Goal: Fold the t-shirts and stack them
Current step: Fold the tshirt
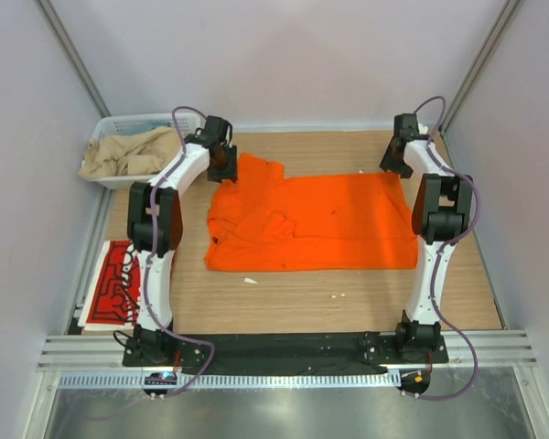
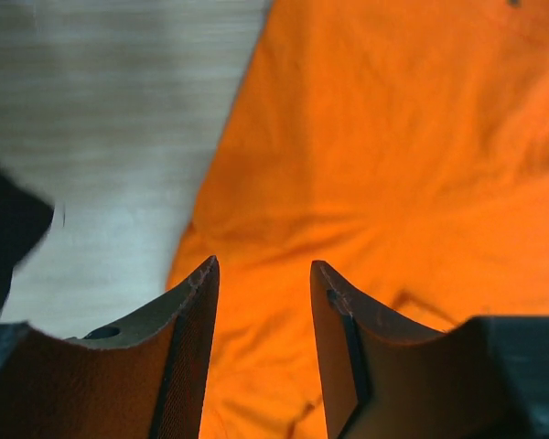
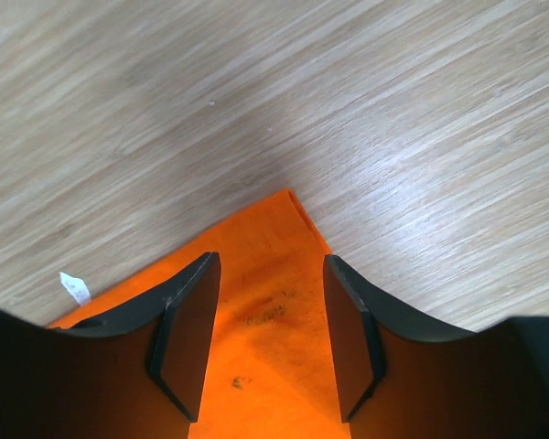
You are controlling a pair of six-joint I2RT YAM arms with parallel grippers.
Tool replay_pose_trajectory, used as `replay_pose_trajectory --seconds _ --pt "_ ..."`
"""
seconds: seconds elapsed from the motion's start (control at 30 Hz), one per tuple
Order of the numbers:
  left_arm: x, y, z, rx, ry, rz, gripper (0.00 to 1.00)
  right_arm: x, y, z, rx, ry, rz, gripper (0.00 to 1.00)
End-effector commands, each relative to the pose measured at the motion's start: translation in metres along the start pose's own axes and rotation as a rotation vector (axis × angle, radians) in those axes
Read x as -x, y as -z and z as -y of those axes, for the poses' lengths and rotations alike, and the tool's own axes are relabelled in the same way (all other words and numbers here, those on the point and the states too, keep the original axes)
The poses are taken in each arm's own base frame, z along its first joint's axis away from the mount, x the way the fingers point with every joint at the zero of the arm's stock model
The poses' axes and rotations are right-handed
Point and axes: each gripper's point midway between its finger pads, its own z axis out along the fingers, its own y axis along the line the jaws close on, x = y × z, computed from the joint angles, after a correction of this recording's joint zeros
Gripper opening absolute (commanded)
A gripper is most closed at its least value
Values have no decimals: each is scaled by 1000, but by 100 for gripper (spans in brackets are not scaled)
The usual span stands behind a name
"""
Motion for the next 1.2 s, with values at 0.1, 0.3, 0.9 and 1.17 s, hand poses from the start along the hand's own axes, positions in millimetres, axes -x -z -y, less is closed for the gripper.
replay_pose_trajectory --seconds 0.1,0.3,0.9,1.17 --pt "64 -25 -4 35 -106 164 47 51 36 -4 102 -105 75 55" --pt "75 -43 -11 79 -155 186 40 44 30 -1 107 -105 49 51" --pt "33 -82 5 -41 -143 35 39 21 -12 4 126 -22 -36 53" --pt "20 -89 9 -70 -128 -10 29 13 -16 4 136 -18 -57 47"
